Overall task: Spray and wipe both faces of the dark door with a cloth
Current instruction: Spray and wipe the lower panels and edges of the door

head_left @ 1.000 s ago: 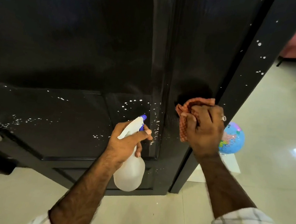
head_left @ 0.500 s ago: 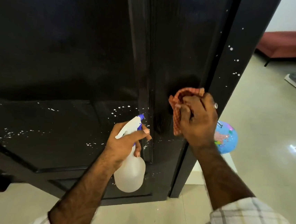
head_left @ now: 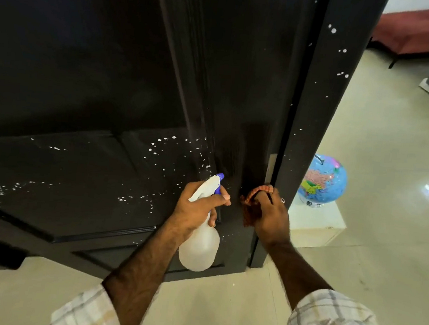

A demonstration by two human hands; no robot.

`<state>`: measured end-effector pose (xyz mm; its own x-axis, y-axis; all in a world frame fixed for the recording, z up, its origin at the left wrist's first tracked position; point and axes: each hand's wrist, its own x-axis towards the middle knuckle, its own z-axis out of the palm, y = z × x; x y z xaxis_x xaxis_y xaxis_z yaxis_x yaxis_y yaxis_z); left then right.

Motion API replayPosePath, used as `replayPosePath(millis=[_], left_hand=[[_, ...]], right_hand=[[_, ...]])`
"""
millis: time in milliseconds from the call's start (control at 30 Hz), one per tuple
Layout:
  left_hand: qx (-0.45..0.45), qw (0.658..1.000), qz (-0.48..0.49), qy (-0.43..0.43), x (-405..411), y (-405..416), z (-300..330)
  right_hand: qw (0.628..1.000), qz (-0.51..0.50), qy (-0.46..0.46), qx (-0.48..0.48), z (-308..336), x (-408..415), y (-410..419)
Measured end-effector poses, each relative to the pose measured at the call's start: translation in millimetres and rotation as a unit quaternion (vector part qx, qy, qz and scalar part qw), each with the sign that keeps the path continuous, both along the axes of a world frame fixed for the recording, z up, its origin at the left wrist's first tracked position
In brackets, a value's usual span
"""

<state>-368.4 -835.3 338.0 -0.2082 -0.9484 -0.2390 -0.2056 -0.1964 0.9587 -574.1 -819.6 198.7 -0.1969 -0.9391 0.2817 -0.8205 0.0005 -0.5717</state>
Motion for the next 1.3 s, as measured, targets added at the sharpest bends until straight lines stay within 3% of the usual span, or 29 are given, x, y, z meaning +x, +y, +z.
replayPosePath(millis=[67,167,300,400,467,600,667,833,967,1133,1233,1300], left_hand=[[0.019,1.0,0.004,0.0,0.8,4.6,-2.5],[0.013,1.0,0.003,0.024,5.6,12.3,16.5],[-0.048,0.996,0.055,0.059,13.5,11.9,56.1],[-0.099,0.991,0.051,0.071,29.5,-0.7,66.4],[-0.104,0.992,0.042,0.053,38.4,-7.0,59.3],[-0.057,0.997,0.05,0.025,42.3,-7.8,24.9],[-0.027,0.997,0.069,0.016,41.6,-5.9,8.1],[0.001,0.998,0.061,0.013,45.0,-2.8,-2.4],[-0.026,0.997,0.057,0.036,42.5,-5.7,18.4],[-0.061,0.981,0.148,0.112,45.8,-7.3,49.4],[-0.077,0.983,0.145,0.084,59.0,-8.7,49.2],[-0.068,0.986,0.133,0.074,67.8,-11.9,39.6]], right_hand=[[0.998,-0.008,-0.053,-0.04,19.4,6.3,0.4],[0.97,-0.027,-0.097,-0.22,92.7,24.4,-13.4],[0.921,-0.01,-0.057,-0.385,187.8,46.8,-38.5],[0.896,-0.023,-0.039,-0.441,195.0,53.9,-47.7],[0.898,-0.004,0.012,-0.44,158.5,53.2,-48.8],[0.934,0.109,0.163,-0.299,43.7,41.3,-42.7],[0.926,0.17,0.216,-0.258,-0.5,26.2,-38.4],[0.904,0.238,0.323,-0.147,-5.5,0.7,-29.6],[0.919,0.146,0.247,-0.271,71.7,18.7,-39.1],[0.884,0.062,0.098,-0.453,207.4,54.3,-58.1],[0.87,0.019,0.072,-0.487,214.3,67.2,-69.2],[0.864,0.018,0.115,-0.49,184.1,75.7,-70.2]])
